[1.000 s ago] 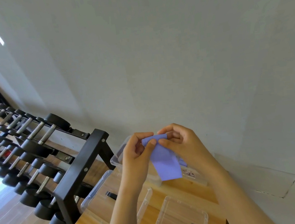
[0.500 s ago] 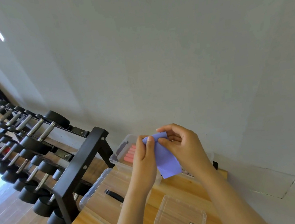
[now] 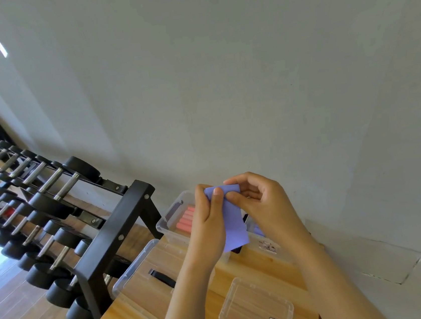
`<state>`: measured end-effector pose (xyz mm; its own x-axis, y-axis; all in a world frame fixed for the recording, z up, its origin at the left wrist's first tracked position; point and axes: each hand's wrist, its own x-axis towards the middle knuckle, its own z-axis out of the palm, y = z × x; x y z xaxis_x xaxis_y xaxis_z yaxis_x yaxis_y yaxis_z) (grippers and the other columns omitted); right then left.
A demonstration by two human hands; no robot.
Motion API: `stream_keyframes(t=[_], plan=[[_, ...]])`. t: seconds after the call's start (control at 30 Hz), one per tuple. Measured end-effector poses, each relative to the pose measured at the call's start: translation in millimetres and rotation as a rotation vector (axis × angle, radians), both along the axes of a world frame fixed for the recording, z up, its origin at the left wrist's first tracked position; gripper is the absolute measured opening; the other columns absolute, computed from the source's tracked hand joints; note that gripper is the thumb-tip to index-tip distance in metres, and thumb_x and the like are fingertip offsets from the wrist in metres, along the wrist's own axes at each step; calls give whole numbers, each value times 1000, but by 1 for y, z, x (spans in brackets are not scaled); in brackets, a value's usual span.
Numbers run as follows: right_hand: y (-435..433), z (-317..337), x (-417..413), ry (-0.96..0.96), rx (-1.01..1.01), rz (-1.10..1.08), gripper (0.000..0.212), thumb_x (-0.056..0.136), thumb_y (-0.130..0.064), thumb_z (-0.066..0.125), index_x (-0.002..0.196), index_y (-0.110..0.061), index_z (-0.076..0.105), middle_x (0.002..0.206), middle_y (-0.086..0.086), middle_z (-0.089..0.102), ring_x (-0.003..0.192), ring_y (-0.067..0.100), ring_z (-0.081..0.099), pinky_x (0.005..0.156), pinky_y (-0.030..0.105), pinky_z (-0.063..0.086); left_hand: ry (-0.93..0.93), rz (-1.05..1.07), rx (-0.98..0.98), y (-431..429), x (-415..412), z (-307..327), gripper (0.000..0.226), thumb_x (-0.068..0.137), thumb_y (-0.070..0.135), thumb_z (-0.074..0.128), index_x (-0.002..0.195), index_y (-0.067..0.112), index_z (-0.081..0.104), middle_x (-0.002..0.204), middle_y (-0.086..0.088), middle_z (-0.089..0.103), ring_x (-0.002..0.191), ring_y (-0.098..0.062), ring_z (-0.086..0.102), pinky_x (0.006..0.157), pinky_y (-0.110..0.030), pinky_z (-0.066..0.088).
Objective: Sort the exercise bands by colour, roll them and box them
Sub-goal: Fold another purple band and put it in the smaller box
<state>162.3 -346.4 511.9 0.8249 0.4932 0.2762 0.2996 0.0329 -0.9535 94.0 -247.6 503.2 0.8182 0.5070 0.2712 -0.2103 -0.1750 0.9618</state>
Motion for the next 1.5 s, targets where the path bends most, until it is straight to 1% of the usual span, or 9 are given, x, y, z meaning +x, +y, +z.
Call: stream_keyframes(t=[0.17, 0.33, 0.4, 0.53, 0.77, 0.93, 1.17, 1.37, 1.5], plan=[[-4, 1, 0, 39, 67, -5, 13, 86, -7, 70, 93, -18, 68, 88, -2, 73, 84, 9, 70, 75, 21, 54, 46, -38, 28, 6, -5, 6, 29, 104, 22, 38, 88, 11, 60, 75, 17, 61, 67, 4, 54, 65, -12, 42], [-8, 3, 1, -6, 60, 11, 21, 86, -1, 66, 87, -21, 67, 85, -5, 72, 83, 11, 69, 75, 21, 54, 54, -84, 23, 15, -9, 8, 47, 106, 35, 33, 103, 10, 72, 101, -13, 70, 92, -33, 62, 82, -44, 50], [-8, 4, -1, -29, 52, 31, 22, 85, 1, 65, 86, -20, 68, 85, -6, 72, 84, 11, 69, 76, 20, 54, 61, -58, 61, 18, -9, 8, 37, 103, 33, 43, 98, 7, 69, 90, -11, 70, 81, -23, 64, 71, -38, 49], [-11, 6, -2, 17, 16, 74, 26, 84, 7, 61, 89, -17, 69, 87, -8, 72, 87, 7, 68, 72, 15, 51, 54, -42, 125, 26, -11, 9, 10, 94, 12, 60, 100, 13, 69, 88, 2, 72, 84, -11, 69, 73, -24, 54], [-9, 3, 1, 41, -28, 62, 14, 90, -13, 66, 101, -21, 66, 92, -3, 71, 88, 15, 69, 78, 32, 57, 31, -45, 61, 28, -14, 8, 20, 89, -1, 63, 102, 12, 69, 98, -8, 71, 93, -19, 69, 80, -30, 57], [-7, 0, 0, 35, 16, -5, 14, 87, -5, 67, 91, -18, 66, 90, 0, 71, 84, 10, 69, 76, 24, 56, 60, -35, -39, 23, -12, 2, 32, 86, 5, 70, 114, 17, 62, 103, -6, 72, 95, -21, 69, 80, -33, 57], [-10, -3, 3, 39, 39, -67, 8, 90, -10, 66, 93, -17, 66, 88, -3, 71, 80, 7, 69, 69, 22, 56, 53, -87, -93, 20, -8, 0, 23, 88, 0, 65, 109, 10, 67, 95, -7, 76, 88, -19, 73, 68, -21, 53], [-11, -6, 5, 67, 74, -91, 3, 91, -14, 65, 92, -16, 67, 83, -1, 72, 79, 14, 70, 65, 25, 57, 75, -132, -75, 19, -8, -1, 23, 90, -2, 61, 111, 9, 66, 98, -6, 76, 92, -20, 72, 75, -26, 56], [-9, -7, 4, 96, 109, -107, 2, 90, -17, 67, 89, -16, 68, 82, 0, 73, 76, 16, 71, 64, 26, 55, 129, -137, -76, 16, -6, -4, 22, 100, 18, 51, 115, 10, 65, 105, -10, 73, 100, -26, 69, 89, -47, 55]])
